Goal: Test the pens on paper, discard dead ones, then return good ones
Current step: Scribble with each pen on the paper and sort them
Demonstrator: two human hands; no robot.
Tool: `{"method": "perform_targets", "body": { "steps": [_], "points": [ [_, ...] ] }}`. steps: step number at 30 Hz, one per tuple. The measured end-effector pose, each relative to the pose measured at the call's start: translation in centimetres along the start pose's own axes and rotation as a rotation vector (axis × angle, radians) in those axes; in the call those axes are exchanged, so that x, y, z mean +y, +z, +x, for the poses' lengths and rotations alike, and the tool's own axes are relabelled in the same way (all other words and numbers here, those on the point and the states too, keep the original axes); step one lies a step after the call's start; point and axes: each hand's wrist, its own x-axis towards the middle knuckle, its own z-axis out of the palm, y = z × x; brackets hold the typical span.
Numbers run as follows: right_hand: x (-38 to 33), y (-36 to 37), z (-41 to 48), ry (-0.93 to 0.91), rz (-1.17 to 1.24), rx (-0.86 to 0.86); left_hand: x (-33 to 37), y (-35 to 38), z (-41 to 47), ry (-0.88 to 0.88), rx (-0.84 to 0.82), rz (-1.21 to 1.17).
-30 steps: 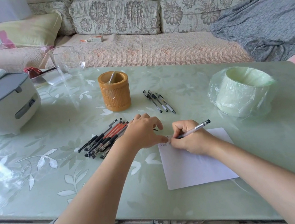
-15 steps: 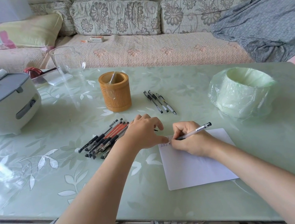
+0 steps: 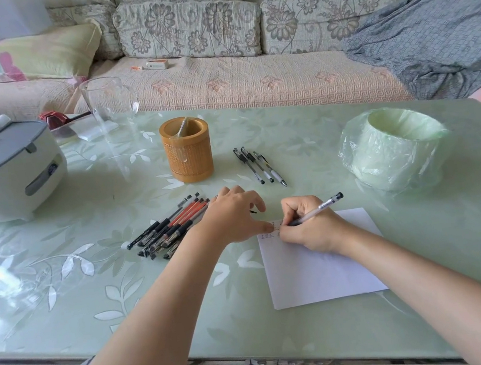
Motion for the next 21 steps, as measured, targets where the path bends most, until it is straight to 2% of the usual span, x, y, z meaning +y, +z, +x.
{"method": "perform_targets", "body": {
  "steps": [4, 7, 11, 16, 21],
  "points": [
    [0.1, -0.5, 0.0, 0.082, 0.177, 0.123, 0.0, -0.3, 0.0, 0.011, -0.019, -0.023],
    [-0.2, -0.4, 0.0, 0.075, 0.253, 0.165, -0.3, -1.3, -0.1, 0.002, -0.046, -0.096],
    [-0.8, -0.9, 0.1, 0.043, 0.224, 0.199, -1.1, -2.0, -0.9, 0.023, -0.051, 0.013],
    [-1.7, -2.3, 0.1, 0.019, 0.213, 0.137, -1.0, -1.5, -1.1, 0.0, 0.049, -0.019],
    [-2.7, -3.4, -0.3, 0.034, 0.483, 0.105, -0.7, -1.8, -1.2, -0.008, 0.116, -0.057]
  ]
}}
